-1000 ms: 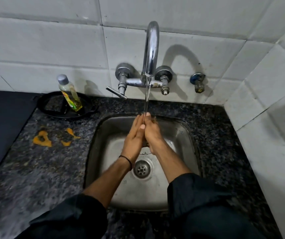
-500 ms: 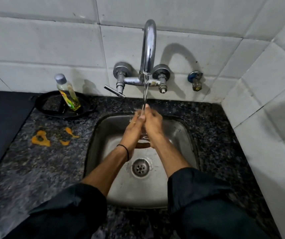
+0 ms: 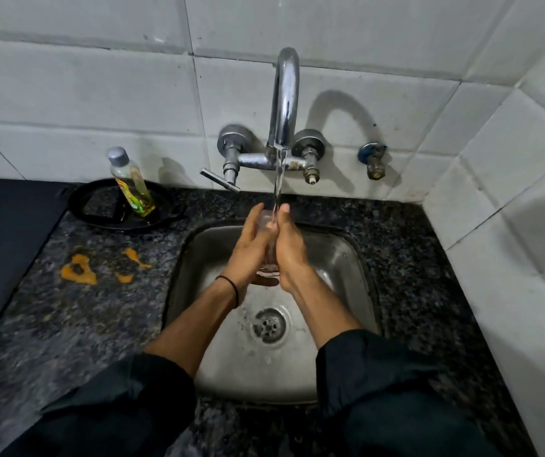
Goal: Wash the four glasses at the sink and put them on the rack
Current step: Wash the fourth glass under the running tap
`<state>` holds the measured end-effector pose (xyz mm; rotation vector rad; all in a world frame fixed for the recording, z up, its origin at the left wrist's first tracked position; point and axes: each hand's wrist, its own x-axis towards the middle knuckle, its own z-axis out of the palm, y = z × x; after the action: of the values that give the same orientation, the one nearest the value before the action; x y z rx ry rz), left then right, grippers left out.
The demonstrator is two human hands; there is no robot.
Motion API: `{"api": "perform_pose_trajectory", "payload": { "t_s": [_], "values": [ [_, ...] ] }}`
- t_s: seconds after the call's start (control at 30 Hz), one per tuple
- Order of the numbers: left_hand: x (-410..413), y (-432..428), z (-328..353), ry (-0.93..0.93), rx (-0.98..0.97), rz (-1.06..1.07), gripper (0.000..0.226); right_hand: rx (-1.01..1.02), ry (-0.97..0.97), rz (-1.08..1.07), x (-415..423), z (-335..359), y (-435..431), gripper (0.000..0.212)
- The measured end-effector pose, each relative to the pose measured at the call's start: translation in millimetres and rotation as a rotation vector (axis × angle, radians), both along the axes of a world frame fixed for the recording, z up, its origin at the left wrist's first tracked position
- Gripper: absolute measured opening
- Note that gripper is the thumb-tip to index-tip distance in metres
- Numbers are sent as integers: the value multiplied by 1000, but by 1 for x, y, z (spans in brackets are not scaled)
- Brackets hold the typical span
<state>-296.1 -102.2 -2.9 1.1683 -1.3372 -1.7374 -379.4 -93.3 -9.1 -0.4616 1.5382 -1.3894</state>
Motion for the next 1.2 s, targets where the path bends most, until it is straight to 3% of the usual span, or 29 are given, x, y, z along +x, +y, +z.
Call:
{"api": "perform_pose_trajectory", "payload": {
  "t_s": [0.1,0.2,0.33,0.47,0.53,0.63,0.73,0.8,0.87,0.93,1.03,1.1,1.2],
  "values": [
    [-2,-11,1,-187,72,74,56,26,-43,48,3,-7,4,51],
    [-5,-12,-4,-375,-16,198,63,-50,239,157,15,-18,-3,35],
    [-4,2,-10,-136,6,94,49,-36,279,37,15,-20,-4,22],
    [-2,3,-3,-49,148,27,47,27,-15,11,-5,-6,6,42],
    [-4,-1,0,-152,221,101,58,35,85,79,2,-7,5,40],
    [-11,-5,-9,-319,-9,258,56,83,387,143,22,-18,-3,45],
    [-8,9,-14,-90,-31,167,47,29,386,-2,18,-8,-4,30],
    [-5,17,-9,2,-23,50,42,39,201,-131,7,-6,-3,37],
    [-7,13,-2,-24,97,118,36,4,-4,-206,8,-8,2,46],
    [-8,4,-1,-52,330,228,36,-58,17,-231,18,-11,9,38],
    [-7,-9,-5,141,674,335,34,-199,163,-187,24,-13,20,38],
    [-12,-3,1,215,699,400,30,-250,229,-238,24,-9,22,47],
    [-21,11,6,227,586,357,17,-258,231,-404,13,-4,17,47]
  ]
}}
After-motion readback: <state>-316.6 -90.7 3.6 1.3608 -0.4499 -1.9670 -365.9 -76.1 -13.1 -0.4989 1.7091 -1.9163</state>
